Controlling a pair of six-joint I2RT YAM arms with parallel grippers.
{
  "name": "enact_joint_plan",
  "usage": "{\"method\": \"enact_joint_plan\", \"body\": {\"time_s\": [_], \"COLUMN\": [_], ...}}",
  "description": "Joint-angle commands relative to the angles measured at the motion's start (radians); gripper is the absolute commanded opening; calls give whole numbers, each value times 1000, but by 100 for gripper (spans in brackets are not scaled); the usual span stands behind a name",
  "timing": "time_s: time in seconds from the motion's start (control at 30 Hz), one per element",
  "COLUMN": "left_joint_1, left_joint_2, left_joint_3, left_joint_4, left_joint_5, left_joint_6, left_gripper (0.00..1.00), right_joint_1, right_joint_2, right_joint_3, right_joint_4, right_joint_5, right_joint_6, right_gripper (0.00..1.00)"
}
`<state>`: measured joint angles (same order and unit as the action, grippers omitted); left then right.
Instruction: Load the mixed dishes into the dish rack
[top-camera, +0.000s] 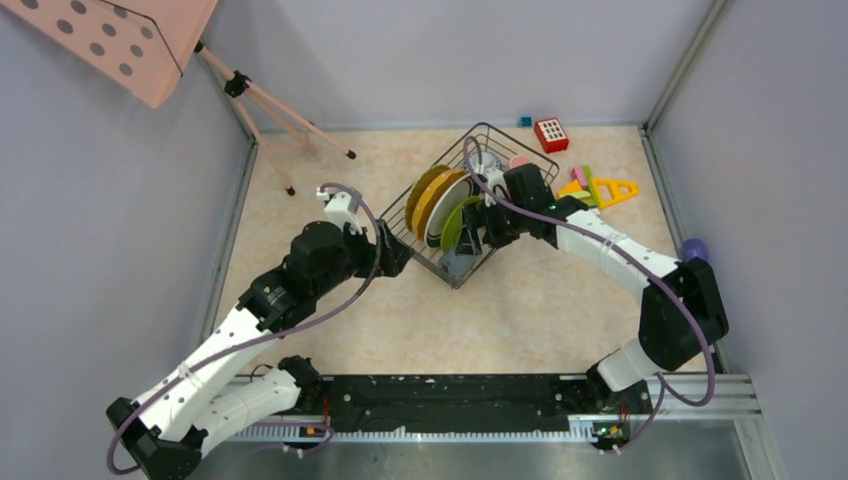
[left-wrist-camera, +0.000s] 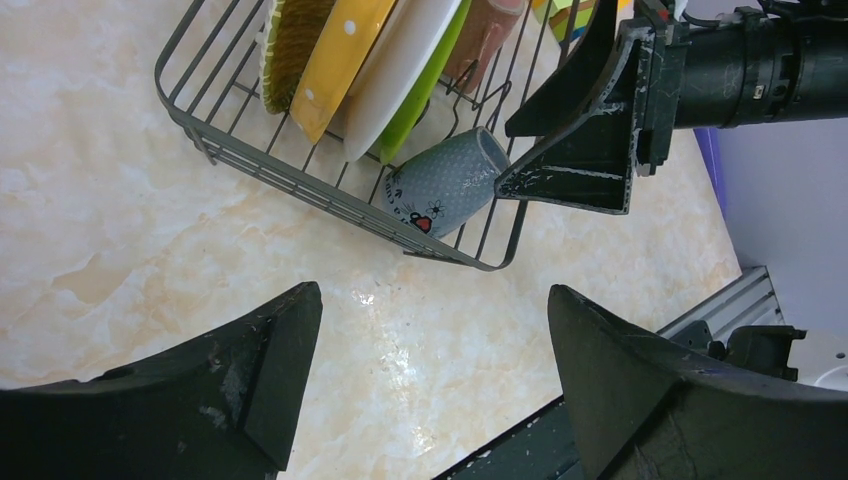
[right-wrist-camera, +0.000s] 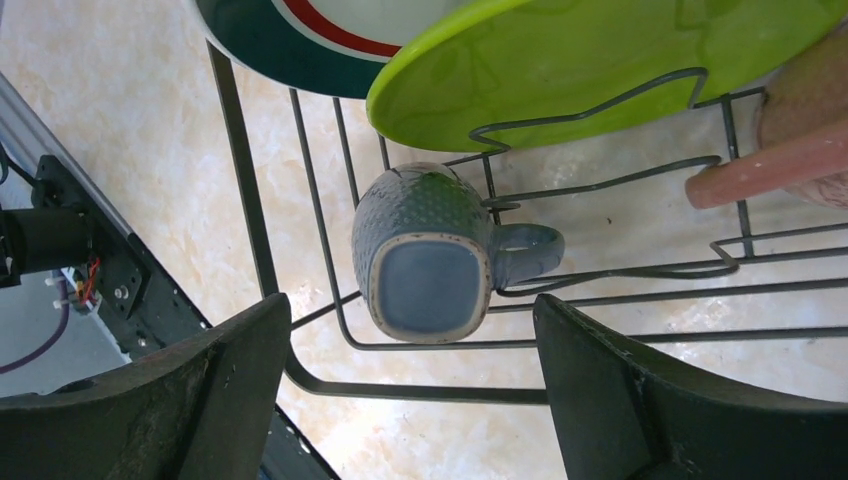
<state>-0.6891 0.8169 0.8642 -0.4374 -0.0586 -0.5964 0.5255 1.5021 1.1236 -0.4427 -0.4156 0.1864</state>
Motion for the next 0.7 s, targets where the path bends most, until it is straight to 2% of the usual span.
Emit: {"method": "enact_joint_plan", "body": {"time_s": [0.0,0.17,0.23,0.3,0.67], "left_joint_1": [5,6,8,8,9], "left_joint_2": [11,8,4,0,-6], "left_joint_3": [31,33,30,22,11], "left_joint_4": [53,45,45,47,50], "left_joint_5": [17,11,11,10,9], "left_joint_6": [11,17,14,12,10], "left_gripper": [88,88,88,88,88], "right_joint_1": [-9,-9,-9,-7,28], "right_joint_2": [43,82,91,93,109], "right_joint_3": [15,27,31,34,62], "right_joint_4": [63,83,84,82,74], "right_joint_5": [-59,-95,-118,-133,-135], "right_joint_6": [13,24,23,20,2], "right_gripper": [87,81,73,70,72]}}
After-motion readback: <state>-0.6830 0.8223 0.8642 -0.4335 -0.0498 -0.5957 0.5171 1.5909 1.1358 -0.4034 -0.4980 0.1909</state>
